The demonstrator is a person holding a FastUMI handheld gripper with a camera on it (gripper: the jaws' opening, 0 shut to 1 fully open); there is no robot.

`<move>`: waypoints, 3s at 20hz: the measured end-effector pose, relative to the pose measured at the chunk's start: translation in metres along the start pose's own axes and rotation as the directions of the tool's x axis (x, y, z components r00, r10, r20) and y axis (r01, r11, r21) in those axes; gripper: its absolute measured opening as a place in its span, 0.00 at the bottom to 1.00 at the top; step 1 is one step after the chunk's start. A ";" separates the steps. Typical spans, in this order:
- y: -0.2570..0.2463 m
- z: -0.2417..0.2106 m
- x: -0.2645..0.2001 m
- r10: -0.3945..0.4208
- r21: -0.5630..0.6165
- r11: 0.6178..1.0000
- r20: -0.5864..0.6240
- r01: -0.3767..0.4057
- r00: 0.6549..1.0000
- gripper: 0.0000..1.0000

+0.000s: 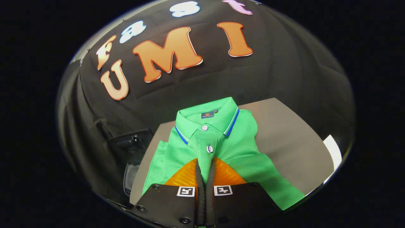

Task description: Put the clothes into the washing machine and then close the washing machine lid.

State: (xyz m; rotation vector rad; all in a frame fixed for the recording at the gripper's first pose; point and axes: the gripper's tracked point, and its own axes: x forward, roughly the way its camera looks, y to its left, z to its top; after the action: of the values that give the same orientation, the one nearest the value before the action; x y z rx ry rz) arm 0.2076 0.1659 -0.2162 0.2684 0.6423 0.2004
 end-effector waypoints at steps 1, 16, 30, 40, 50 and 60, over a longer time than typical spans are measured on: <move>0.005 0.005 -0.007 0.020 0.005 1.000 0.058 -0.021 0.998 0.08; 0.216 0.073 -0.107 0.442 -0.196 0.897 0.380 -0.397 0.812 0.08; 0.404 -0.074 0.087 0.546 -0.254 0.816 0.048 -0.519 0.836 0.08; 0.356 -0.206 0.234 0.207 -0.281 0.932 -0.105 -0.229 0.973 0.08; 0.302 -0.330 0.288 -0.050 -0.233 0.970 -0.453 -0.064 0.890 0.08; 0.302 -0.325 0.285 -0.055 -0.192 0.980 -0.491 -0.046 0.870 0.58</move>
State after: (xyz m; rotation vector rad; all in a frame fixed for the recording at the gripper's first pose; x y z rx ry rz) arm 0.2008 0.5870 -0.5335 0.0164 1.1267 0.3319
